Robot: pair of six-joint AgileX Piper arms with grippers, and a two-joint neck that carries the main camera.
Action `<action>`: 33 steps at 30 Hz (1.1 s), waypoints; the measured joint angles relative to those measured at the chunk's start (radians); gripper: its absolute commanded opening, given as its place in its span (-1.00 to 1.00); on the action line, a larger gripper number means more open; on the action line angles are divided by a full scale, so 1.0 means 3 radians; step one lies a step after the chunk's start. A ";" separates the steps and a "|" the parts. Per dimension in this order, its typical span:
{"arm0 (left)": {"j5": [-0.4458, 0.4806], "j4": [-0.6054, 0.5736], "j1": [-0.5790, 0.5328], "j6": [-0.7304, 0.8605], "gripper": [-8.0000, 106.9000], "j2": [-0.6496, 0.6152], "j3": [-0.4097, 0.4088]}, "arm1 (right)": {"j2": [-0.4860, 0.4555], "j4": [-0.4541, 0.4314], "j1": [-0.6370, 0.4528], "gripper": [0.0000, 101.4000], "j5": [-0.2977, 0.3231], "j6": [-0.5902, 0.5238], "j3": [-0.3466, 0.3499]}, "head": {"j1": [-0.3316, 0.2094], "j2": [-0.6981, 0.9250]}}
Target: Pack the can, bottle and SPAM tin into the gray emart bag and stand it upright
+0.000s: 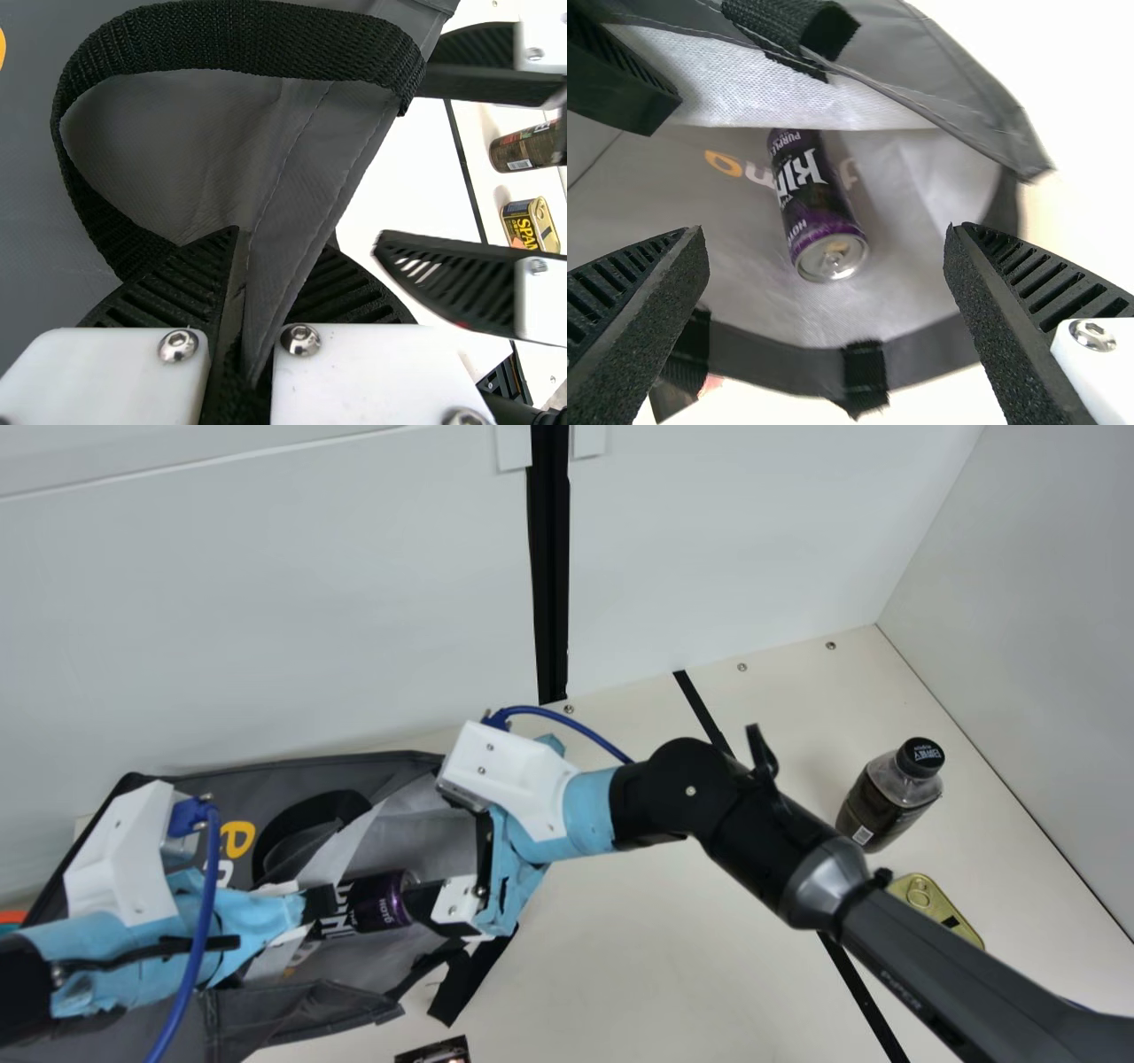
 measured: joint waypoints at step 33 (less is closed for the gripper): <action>0.0000 0.0000 0.0000 0.0000 -1.00 0.0000 0.0000 | -0.0976 -0.0371 -0.1073 0.87 0.0470 0.0193 0.0369 | 0.0000 -0.0005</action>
